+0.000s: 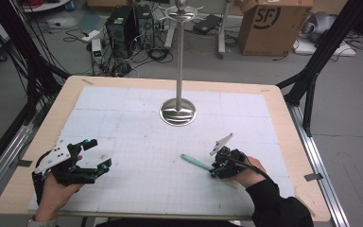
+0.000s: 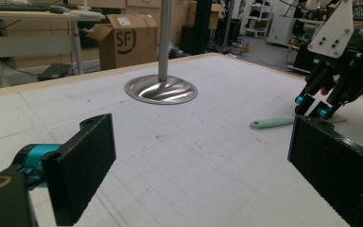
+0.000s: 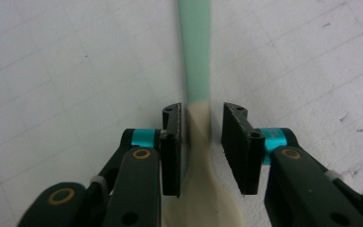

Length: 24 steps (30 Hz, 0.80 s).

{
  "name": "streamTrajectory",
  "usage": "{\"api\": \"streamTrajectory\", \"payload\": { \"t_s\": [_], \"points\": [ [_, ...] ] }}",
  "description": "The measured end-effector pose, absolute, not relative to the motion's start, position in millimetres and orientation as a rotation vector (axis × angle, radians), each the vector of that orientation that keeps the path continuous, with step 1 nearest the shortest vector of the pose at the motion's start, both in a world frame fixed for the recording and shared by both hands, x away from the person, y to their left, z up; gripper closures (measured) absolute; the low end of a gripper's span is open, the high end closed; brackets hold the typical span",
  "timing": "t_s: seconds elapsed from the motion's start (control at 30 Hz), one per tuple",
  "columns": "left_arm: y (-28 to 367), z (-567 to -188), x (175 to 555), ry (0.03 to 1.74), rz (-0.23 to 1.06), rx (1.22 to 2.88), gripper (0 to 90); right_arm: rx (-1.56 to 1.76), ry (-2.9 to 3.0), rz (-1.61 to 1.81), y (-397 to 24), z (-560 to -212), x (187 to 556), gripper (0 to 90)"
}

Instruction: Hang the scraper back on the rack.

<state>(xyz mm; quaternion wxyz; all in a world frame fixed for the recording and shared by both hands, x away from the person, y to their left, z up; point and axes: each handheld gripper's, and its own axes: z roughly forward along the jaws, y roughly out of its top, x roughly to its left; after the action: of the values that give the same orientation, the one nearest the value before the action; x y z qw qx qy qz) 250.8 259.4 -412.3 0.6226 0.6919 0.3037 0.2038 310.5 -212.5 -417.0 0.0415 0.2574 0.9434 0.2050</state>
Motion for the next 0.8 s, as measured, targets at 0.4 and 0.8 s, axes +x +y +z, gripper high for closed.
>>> {"api": "streamTrajectory", "payload": {
  "t_s": [0.4,0.8],
  "points": [
    [257.8,-413.4,252.2,0.697,0.455,1.598,9.0,0.766,2.924,0.568,-207.0,-414.5,315.4,80.8],
    [259.7,-413.7,252.6,0.704,0.454,1.596,9.0,0.883,2.791,0.826,-234.2,-403.5,314.4,80.8]
  ]
}}
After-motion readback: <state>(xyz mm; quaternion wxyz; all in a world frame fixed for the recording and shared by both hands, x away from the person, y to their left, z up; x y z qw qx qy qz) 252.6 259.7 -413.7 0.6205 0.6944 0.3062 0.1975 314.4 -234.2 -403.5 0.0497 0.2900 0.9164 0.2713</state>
